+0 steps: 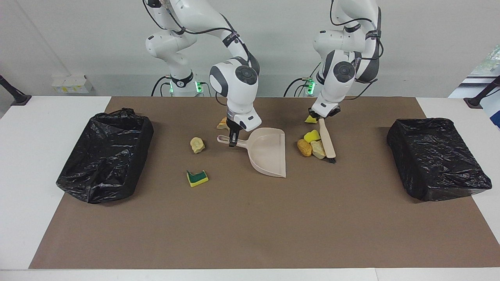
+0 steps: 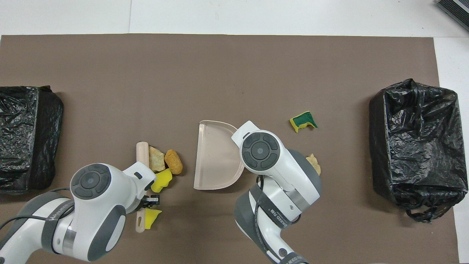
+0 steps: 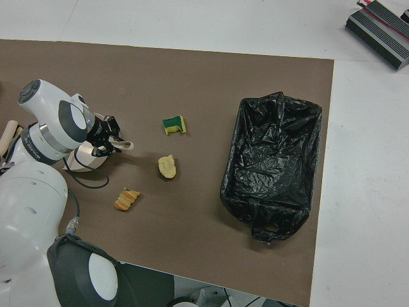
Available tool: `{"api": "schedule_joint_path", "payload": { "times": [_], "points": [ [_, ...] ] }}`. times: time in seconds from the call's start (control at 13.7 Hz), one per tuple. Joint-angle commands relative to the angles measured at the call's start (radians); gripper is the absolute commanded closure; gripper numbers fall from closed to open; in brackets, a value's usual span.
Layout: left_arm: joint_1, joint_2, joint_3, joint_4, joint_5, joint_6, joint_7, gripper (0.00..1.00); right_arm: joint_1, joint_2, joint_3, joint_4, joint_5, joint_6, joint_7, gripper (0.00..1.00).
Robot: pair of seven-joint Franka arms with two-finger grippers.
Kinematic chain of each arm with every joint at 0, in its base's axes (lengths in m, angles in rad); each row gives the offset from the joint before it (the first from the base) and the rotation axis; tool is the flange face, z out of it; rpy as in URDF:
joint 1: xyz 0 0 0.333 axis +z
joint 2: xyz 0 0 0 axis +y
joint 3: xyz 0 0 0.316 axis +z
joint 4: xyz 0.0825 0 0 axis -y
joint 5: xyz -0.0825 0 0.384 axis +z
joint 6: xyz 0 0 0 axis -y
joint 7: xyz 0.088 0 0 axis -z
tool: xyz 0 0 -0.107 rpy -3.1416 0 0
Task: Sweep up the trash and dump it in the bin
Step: 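Sweep the bread and sponge pieces into the dustpan with the left gripper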
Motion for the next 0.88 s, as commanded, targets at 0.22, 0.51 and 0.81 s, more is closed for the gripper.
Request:
{"api": "schedule_joint_path", "payload": {
  "times": [0.22,0.51,0.81],
  "points": [
    [-0.149,0.159,0.012,0.153,-0.132,0.077,-0.151,1.0,0.001,-0.005,0.002,-0.01,0.002,-0.027,-0.031,1.0],
    [-0.213,0.207,-0.003,0.259,-0.159,0.069,-0.219,1.0,0.001,-0.006,0.002,-0.01,0.002,-0.027,-0.031,1.0],
    [-0.221,0.152,-0.003,0.279,-0.157,-0.019,-0.231,1.0,0.001,-0.005,0.002,-0.01,0.002,-0.027,-0.031,1.0]
  ]
}}
